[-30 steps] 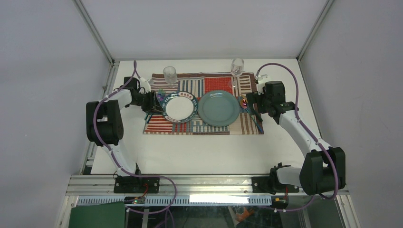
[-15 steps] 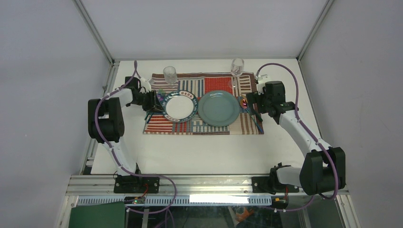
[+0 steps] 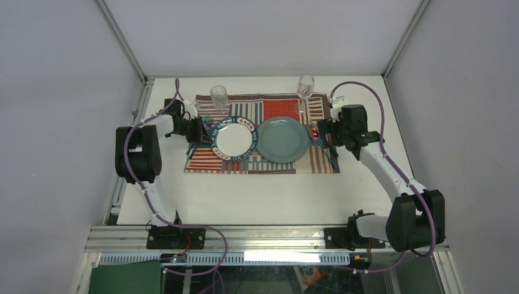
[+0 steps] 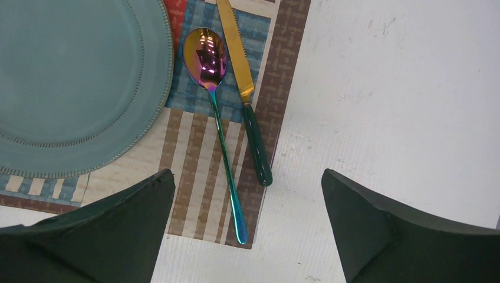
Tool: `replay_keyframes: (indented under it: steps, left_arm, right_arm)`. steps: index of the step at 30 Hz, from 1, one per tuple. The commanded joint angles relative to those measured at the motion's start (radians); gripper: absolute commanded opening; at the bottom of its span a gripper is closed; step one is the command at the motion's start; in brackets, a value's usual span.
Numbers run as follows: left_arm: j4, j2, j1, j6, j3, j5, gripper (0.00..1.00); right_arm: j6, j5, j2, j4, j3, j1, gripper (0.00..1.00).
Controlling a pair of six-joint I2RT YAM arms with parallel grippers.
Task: Set the dinner table for one person
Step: Adjust the plate on the napkin.
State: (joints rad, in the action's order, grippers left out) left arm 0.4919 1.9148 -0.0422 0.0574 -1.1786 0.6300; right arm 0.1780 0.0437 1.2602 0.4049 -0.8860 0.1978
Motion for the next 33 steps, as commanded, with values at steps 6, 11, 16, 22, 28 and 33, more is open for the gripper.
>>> replay_keyframes:
  steps: [6,11,16,22,28,33]
  left_arm:
    - [0.063,-0.121,0.01,-0.058,0.009,-0.071,0.06]
    - [0.109,-0.128,0.006,-0.066,0.011,-0.056,0.07]
    - [0.095,-0.122,0.002,-0.069,0.013,-0.09,0.06]
    - [0.091,-0.135,-0.001,-0.076,0.016,-0.13,0.04]
    - [0.083,-0.157,-0.008,-0.078,0.022,-0.158,0.04]
    - [0.08,-0.151,-0.011,-0.084,0.028,-0.152,0.03]
  right_arm:
    - [0.008,-0.017,-0.029,-0.018,-0.028,-0.008,1.0]
    - [0.008,-0.02,-0.03,-0.017,-0.03,-0.008,1.0]
    - [0.008,-0.02,-0.033,-0.016,-0.027,-0.008,1.0]
    - [0.009,-0.021,-0.036,-0.017,-0.026,-0.008,1.0]
    - [0.011,-0.022,-0.034,-0.017,-0.025,-0.007,1.0]
    - [0.011,-0.021,-0.034,-0.017,-0.026,-0.007,1.0]
